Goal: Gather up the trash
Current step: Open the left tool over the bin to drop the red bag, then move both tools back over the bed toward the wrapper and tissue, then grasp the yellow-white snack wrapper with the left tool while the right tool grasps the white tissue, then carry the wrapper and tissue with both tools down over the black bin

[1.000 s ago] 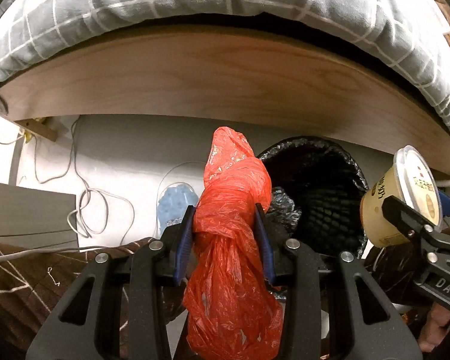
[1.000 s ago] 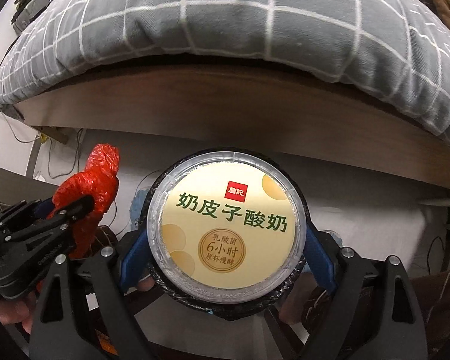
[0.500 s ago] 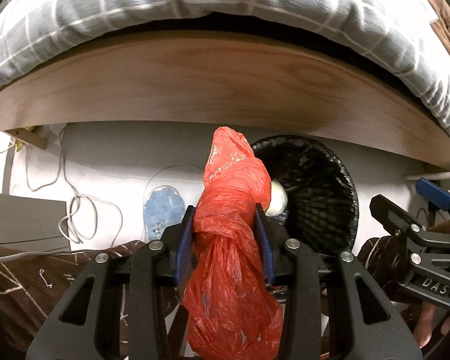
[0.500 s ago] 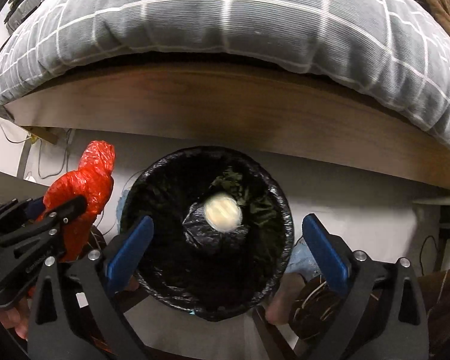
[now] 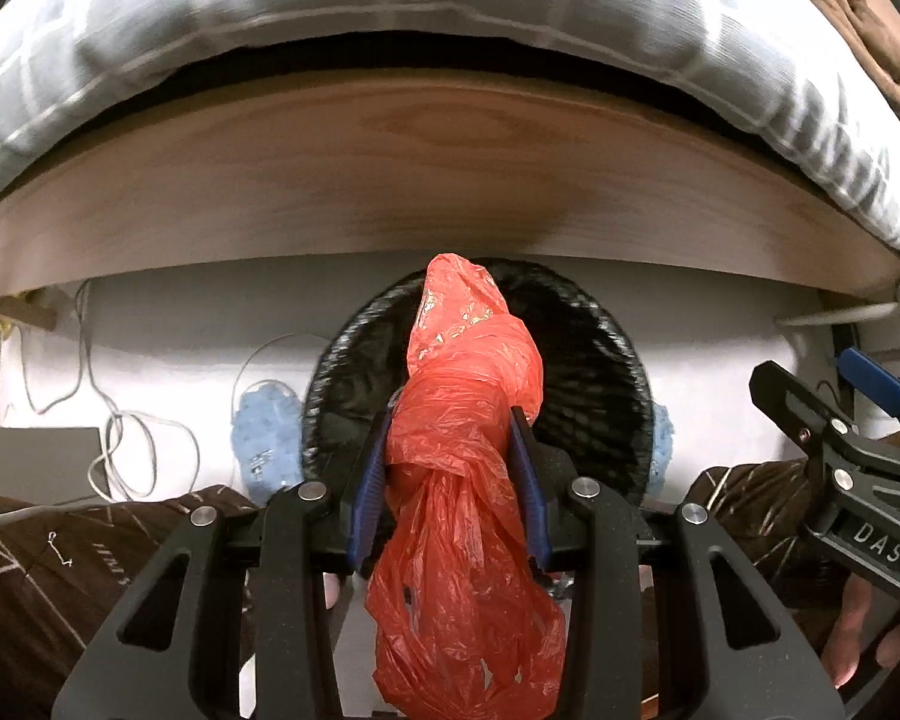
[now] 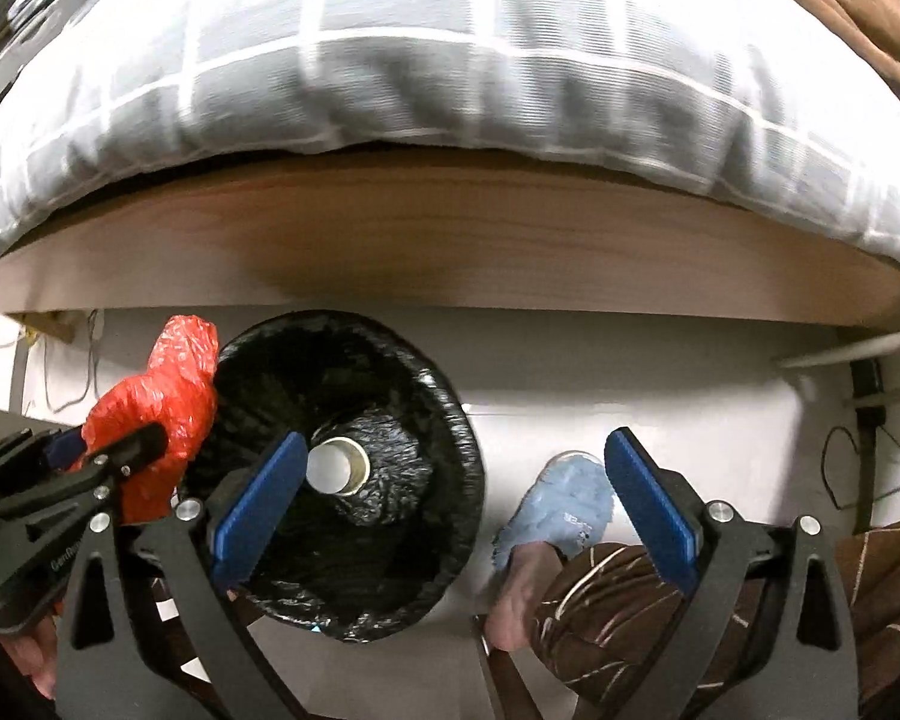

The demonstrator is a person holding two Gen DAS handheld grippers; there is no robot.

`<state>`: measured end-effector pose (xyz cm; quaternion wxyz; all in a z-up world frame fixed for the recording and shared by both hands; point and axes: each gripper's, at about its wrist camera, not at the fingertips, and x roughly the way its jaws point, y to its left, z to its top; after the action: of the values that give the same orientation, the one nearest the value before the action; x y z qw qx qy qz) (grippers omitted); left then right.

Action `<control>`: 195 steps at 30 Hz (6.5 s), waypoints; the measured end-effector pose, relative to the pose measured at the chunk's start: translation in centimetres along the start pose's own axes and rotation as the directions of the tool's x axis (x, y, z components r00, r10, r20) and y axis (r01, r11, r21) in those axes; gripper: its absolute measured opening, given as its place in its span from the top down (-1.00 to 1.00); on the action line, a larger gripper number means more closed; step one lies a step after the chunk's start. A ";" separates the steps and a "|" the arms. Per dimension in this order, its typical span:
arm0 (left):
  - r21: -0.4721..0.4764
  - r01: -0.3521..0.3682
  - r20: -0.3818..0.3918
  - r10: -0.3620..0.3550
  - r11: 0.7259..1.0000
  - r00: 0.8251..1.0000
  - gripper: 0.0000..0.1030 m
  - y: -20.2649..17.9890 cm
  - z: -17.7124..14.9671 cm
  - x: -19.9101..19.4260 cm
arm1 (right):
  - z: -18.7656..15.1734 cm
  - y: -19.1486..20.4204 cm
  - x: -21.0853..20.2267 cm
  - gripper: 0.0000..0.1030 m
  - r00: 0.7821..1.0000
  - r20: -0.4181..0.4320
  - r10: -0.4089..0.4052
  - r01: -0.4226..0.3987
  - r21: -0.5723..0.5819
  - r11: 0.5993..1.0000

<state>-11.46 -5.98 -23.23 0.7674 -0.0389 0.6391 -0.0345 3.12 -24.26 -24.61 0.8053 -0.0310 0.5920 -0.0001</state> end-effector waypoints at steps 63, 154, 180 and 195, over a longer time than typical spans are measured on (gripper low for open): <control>-0.053 -0.079 0.452 0.095 0.995 0.887 -0.79 3.0 9.0 -15.9 | 9.2 1.3 -14.4 -0.85 0.896 0.444 0.016 0.002 -0.040 0.999; -0.069 -0.036 0.511 0.066 0.997 0.857 0.91 9.8 29.1 -15.9 | 23.7 6.3 -8.5 0.76 0.905 0.363 0.223 -0.149 -0.220 0.964; 0.007 -0.026 0.548 0.018 1.000 0.836 0.91 4.6 20.8 -19.1 | 20.0 4.4 -14.4 0.76 0.855 0.458 0.244 -0.153 -0.225 0.962; -0.002 0.004 0.525 -0.002 1.000 0.851 0.91 4.6 15.6 -19.3 | 17.4 3.8 -16.2 0.76 0.842 0.483 0.240 -0.157 -0.206 0.966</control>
<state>0.38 0.82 -2.01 0.9124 -0.0493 0.4056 -0.0228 14.73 -19.01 -4.18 0.9224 -0.0325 0.3589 0.1386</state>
